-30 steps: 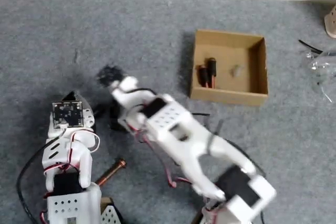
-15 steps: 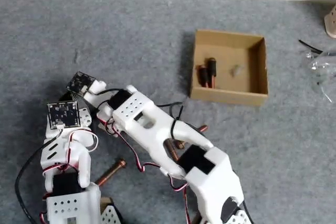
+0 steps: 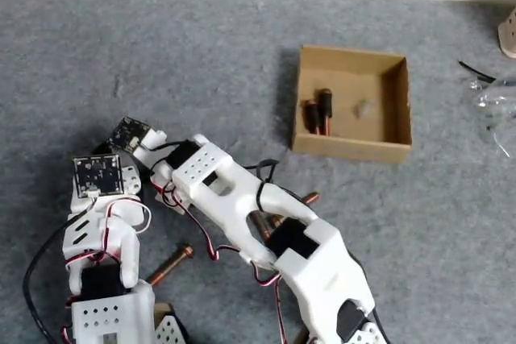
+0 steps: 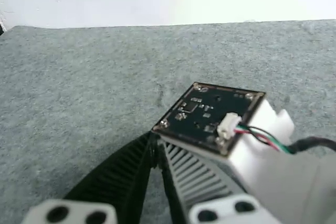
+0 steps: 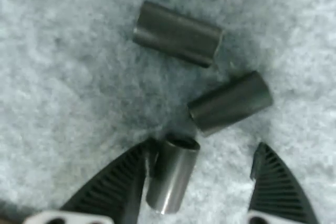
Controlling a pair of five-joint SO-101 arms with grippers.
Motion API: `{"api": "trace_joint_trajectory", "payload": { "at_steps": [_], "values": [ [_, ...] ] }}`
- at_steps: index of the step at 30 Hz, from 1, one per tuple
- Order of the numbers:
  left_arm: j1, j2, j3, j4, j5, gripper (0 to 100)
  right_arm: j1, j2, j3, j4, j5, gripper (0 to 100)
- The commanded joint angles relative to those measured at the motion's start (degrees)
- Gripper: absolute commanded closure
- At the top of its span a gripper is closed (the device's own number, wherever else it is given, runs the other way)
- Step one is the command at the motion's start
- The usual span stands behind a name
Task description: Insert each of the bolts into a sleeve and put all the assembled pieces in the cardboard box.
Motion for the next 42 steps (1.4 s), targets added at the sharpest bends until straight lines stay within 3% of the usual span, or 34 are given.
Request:
{"api": "trace_joint_trajectory", "payload": {
  "at_steps": [1,5,17,23,34,42],
  "values": [
    [-1.0,-0.8,0.7,-1.3,0.4,99,0.8,0.8,-1.1,1.1,-2.4,73.1],
    [-0.9,-0.8,0.8,-1.3,0.4,99,0.7,0.7,-1.4,4.5,-11.0,73.1],
    [-0.7,-0.8,0.8,-1.3,0.3,99,0.8,1.3,-3.6,9.1,-23.6,74.3],
    [-0.7,-0.8,0.8,-1.3,0.3,99,0.7,1.3,-3.6,9.1,-27.6,99.1],
    [-0.6,-0.8,1.2,-1.5,0.3,99,1.1,0.2,-4.1,14.7,-28.2,99.4],
    [0.2,-0.8,1.2,-1.5,0.2,99,2.5,-8.4,-3.4,14.7,-28.2,99.4]
  ]
}}
